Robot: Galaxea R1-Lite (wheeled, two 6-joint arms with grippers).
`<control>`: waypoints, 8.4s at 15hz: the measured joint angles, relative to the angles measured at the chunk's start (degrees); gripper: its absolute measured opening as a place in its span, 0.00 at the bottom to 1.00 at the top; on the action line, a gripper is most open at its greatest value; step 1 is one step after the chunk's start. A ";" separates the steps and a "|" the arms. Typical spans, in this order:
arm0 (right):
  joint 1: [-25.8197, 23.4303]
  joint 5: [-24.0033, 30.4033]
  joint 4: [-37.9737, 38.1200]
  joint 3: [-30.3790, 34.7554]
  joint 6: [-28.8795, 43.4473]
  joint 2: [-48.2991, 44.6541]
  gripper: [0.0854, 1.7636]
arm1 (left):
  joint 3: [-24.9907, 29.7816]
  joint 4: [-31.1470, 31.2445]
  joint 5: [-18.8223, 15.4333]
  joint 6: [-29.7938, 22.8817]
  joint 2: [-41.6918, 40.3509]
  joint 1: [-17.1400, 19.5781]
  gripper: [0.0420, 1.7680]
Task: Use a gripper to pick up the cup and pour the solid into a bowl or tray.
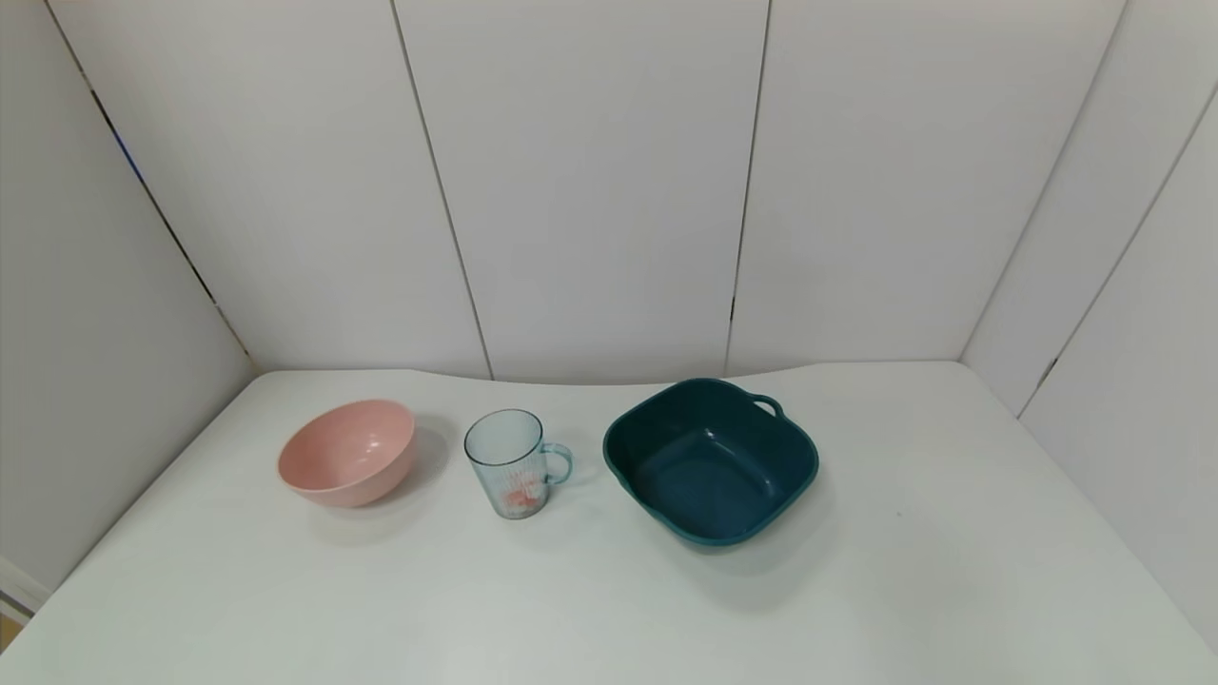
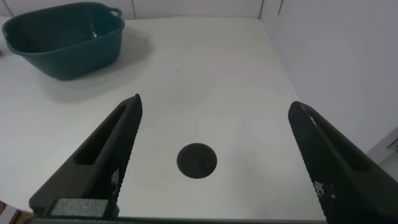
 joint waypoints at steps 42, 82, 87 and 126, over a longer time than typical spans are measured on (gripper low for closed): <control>0.05 0.01 0.00 0.00 0.04 0.00 0.97 | -27.12 -7.70 -6.01 0.83 58.95 -8.42 0.97; 0.10 0.01 0.39 -0.07 0.02 0.00 0.97 | -22.08 -89.65 -3.06 -3.18 126.27 -15.45 0.97; 0.10 0.01 0.39 -0.07 0.00 0.00 0.97 | -26.34 -86.29 -2.18 -3.11 127.04 -15.66 0.97; 0.10 0.00 0.48 -0.10 -0.05 0.00 0.97 | -34.62 -83.44 0.74 -2.04 130.49 -17.30 0.75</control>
